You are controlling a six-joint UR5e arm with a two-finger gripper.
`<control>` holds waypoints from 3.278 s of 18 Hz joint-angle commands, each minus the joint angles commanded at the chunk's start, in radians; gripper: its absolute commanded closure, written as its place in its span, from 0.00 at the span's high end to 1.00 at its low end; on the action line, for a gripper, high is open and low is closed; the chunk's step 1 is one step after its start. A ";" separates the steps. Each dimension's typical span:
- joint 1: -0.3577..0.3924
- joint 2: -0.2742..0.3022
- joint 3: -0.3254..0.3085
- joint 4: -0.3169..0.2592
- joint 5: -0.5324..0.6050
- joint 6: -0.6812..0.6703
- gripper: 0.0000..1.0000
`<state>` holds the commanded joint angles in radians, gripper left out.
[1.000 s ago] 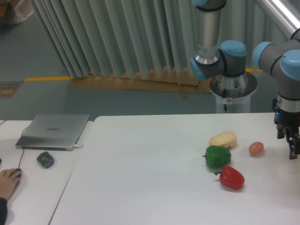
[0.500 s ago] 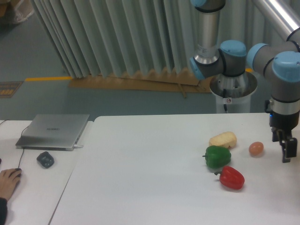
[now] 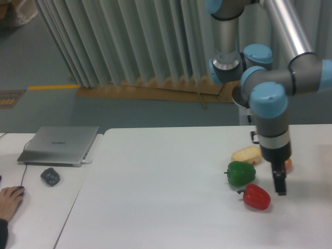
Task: Place the red peppers in a basket
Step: 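Move the gripper over the red bell pepper and lower it, then close the gripper on the red bell pepper, then lift the red pepper and carry it away past the orange fruit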
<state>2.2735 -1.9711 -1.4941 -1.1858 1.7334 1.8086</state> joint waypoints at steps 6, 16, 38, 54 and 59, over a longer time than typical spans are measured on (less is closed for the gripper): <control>-0.049 -0.046 -0.002 0.002 0.063 -0.005 1.00; -0.071 -0.087 -0.005 0.005 0.147 0.015 1.00; -0.084 -0.112 -0.009 0.021 0.173 -0.032 0.48; 0.320 0.117 0.012 0.044 -0.124 -0.053 0.48; 0.498 0.117 -0.012 0.034 -0.144 0.265 0.49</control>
<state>2.7714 -1.8546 -1.5063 -1.1520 1.5892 2.0731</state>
